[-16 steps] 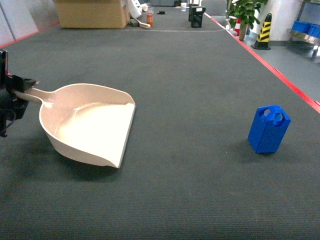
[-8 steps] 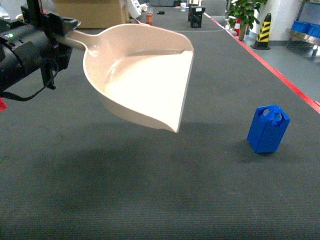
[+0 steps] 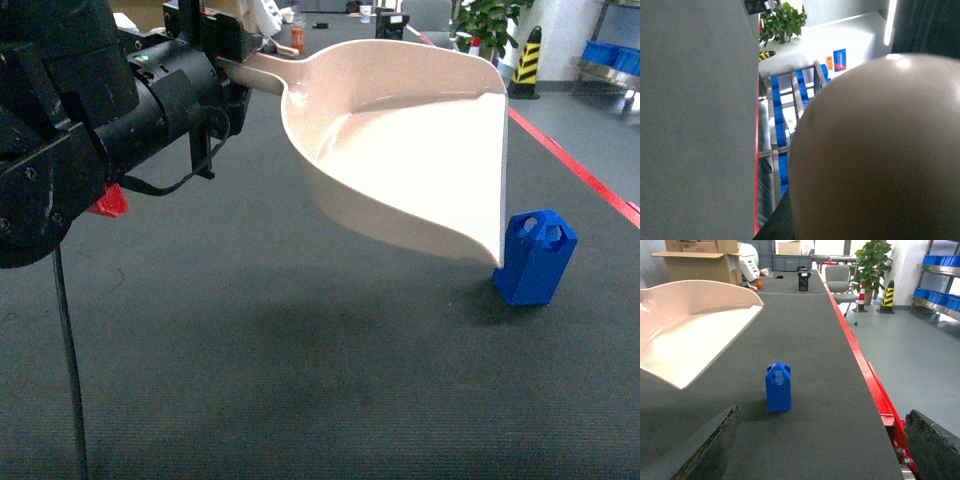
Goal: Place part in tray to right shelf
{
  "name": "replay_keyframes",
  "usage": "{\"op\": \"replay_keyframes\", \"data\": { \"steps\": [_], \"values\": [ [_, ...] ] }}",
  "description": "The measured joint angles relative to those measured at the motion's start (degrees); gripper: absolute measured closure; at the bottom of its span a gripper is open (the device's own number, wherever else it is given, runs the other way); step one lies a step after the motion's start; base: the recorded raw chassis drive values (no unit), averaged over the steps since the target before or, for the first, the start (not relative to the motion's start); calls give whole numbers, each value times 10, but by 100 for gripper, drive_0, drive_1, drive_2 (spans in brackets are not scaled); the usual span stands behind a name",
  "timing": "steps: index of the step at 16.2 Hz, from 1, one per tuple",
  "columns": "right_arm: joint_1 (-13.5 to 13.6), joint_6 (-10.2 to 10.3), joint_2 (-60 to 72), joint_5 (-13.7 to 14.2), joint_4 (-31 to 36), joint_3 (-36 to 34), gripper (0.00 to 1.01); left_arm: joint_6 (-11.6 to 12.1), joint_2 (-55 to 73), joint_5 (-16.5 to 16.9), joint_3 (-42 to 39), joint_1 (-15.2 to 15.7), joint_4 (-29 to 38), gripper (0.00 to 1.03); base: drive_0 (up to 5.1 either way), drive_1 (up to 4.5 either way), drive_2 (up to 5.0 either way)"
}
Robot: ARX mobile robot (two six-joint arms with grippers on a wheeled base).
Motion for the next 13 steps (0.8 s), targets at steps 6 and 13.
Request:
{"op": "replay_keyframes", "data": {
  "steps": [6, 13],
  "values": [
    [-56, -17, 370, -8, 15, 130, 3, 0, 3, 2, 0, 0, -3, 87, 0, 0, 0],
    [-50, -26, 566, -32, 103, 207, 3, 0, 3, 1, 0, 0, -1, 87, 0, 0, 0]
  ]
}}
